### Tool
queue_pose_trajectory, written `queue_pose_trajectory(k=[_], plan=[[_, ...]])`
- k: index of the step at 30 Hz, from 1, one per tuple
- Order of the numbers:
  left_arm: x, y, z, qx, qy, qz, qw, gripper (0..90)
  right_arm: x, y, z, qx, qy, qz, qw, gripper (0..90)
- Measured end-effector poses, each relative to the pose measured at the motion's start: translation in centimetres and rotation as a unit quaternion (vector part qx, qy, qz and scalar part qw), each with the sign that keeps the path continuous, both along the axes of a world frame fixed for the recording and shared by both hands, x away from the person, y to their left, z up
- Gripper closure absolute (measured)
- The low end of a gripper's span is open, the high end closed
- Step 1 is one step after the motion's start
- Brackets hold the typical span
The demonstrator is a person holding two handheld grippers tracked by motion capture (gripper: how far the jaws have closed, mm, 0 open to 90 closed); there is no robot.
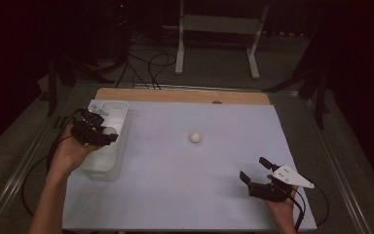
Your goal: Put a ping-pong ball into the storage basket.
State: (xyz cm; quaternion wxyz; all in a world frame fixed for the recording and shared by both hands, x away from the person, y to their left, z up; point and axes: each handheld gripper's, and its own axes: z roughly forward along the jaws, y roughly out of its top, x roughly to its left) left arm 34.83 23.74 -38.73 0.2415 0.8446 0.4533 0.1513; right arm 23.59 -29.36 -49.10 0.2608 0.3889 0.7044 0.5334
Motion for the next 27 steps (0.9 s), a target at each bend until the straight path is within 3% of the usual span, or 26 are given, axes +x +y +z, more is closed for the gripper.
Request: queue_pose_trajectory(k=[27], plan=[[0.3,1.2,0.0,0.01,0.004,0.017,0.9998,50.8,0.0,0.1,0.0,0.0,0.001,0.0,1.0,8.4]])
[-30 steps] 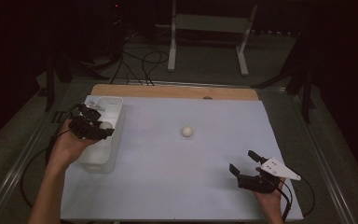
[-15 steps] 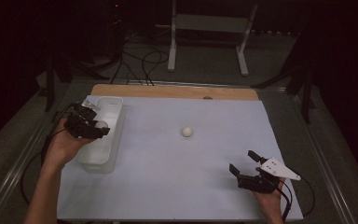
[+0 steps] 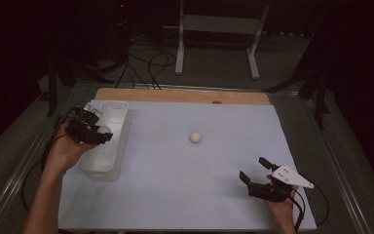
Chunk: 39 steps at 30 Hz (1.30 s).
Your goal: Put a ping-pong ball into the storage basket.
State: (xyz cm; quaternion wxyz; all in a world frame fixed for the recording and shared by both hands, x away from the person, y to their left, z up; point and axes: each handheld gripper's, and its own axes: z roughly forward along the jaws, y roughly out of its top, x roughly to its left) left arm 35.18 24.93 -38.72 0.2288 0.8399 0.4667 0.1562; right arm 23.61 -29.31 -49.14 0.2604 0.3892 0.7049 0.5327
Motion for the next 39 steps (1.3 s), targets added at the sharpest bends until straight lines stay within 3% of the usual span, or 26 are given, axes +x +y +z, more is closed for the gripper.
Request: queue_pose_trajectory(k=[4,6,8,10,12,23,39], plan=[[0.0,0.0,-0.1,0.0,0.002,-0.001,1.0,50.8,0.0,0.0,0.0,-0.001,0.0,0.0,1.0,8.4],[0.1,0.1,0.0,-0.011,0.0,0.008,0.9999,48.9,0.0,0.0,0.0,-0.001,0.0,0.0,1.0,8.4],[0.2,0.2,0.0,-0.025,-0.004,0.017,0.9995,29.0,0.0,0.0,0.0,-0.001,0.0,0.0,1.0,8.4],[0.3,0.0,0.0,-0.009,-0.01,0.029,0.9995,11.4,0.0,0.0,0.0,0.0,-0.001,-0.001,1.0,8.4],[0.3,-0.1,0.0,-0.003,-0.01,0.032,0.9994,1.6,0.0,0.0,0.0,-0.001,0.0,0.0,1.0,8.4],[0.0,-0.3,0.3,-0.014,-0.03,0.024,0.9992,0.1,0.0,-0.1,0.0,-0.001,-0.001,-0.001,1.0,8.4],[-0.2,-1.2,0.7,-0.029,-0.043,0.007,0.9986,0.1,0.0,-0.1,0.0,-0.001,-0.001,-0.001,1.0,8.4]])
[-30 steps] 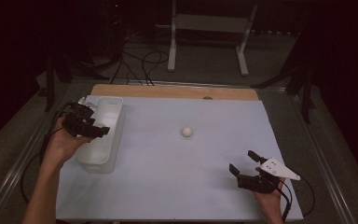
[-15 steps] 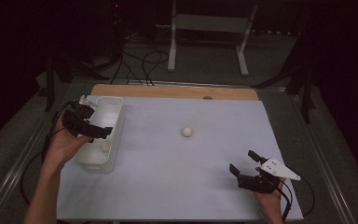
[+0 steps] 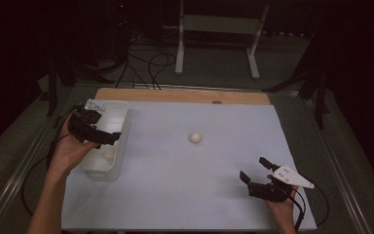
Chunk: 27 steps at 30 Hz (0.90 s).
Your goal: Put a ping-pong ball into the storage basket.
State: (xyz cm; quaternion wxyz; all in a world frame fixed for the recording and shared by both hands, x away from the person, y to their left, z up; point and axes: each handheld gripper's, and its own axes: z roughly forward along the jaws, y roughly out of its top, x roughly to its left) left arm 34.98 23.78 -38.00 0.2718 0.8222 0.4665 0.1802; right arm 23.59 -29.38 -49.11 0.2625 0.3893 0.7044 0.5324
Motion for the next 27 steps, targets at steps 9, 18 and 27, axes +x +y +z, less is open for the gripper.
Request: queue_pose_trajectory(k=[9,18,27], plan=[[-0.1,-0.4,0.3,-0.013,-0.006,-0.009,0.9999,0.1,0.0,0.0,0.0,0.0,0.0,0.0,1.0,8.4],[-0.1,-0.7,0.5,-0.019,-0.013,-0.013,0.9996,0.1,0.0,0.0,0.0,0.001,0.001,0.0,1.0,8.4],[0.0,-1.6,0.5,-0.016,-0.015,-0.026,0.9994,0.1,0.0,0.0,0.0,0.002,0.001,0.0,1.0,8.4]])
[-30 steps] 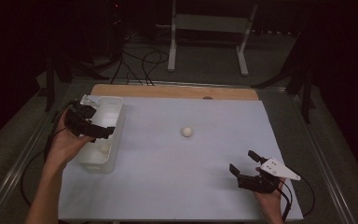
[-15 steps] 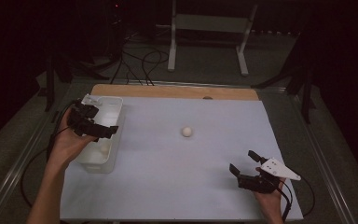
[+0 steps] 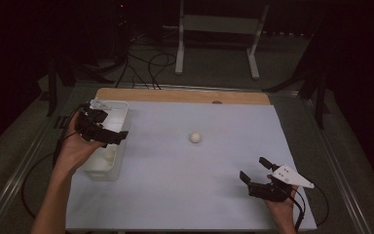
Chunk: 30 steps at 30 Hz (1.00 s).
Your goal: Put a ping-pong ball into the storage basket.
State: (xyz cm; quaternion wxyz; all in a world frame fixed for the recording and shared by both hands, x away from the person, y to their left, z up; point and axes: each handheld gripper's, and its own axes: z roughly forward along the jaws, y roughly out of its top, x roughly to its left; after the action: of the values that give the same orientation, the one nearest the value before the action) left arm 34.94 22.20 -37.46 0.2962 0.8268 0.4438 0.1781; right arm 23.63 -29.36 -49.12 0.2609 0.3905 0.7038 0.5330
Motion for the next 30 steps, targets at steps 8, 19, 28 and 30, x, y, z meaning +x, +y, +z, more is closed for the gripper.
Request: queue_pose_trajectory(k=[8,19,28,30], plan=[[0.1,-0.7,0.2,0.009,-0.001,-0.002,1.0,0.1,0.0,0.0,0.0,-0.001,-0.001,0.001,1.0,8.4],[0.4,-2.2,0.3,0.003,-0.001,-0.014,0.9999,0.1,0.0,0.0,0.0,0.0,-0.001,0.0,1.0,8.4],[0.8,-3.9,0.4,0.002,-0.001,-0.03,0.9996,0.1,0.0,-0.1,0.1,0.0,-0.001,-0.001,1.0,8.4],[0.8,-4.1,0.4,0.0,-0.002,-0.03,0.9996,0.1,0.0,-0.1,0.1,0.0,-0.001,-0.001,1.0,8.4]])
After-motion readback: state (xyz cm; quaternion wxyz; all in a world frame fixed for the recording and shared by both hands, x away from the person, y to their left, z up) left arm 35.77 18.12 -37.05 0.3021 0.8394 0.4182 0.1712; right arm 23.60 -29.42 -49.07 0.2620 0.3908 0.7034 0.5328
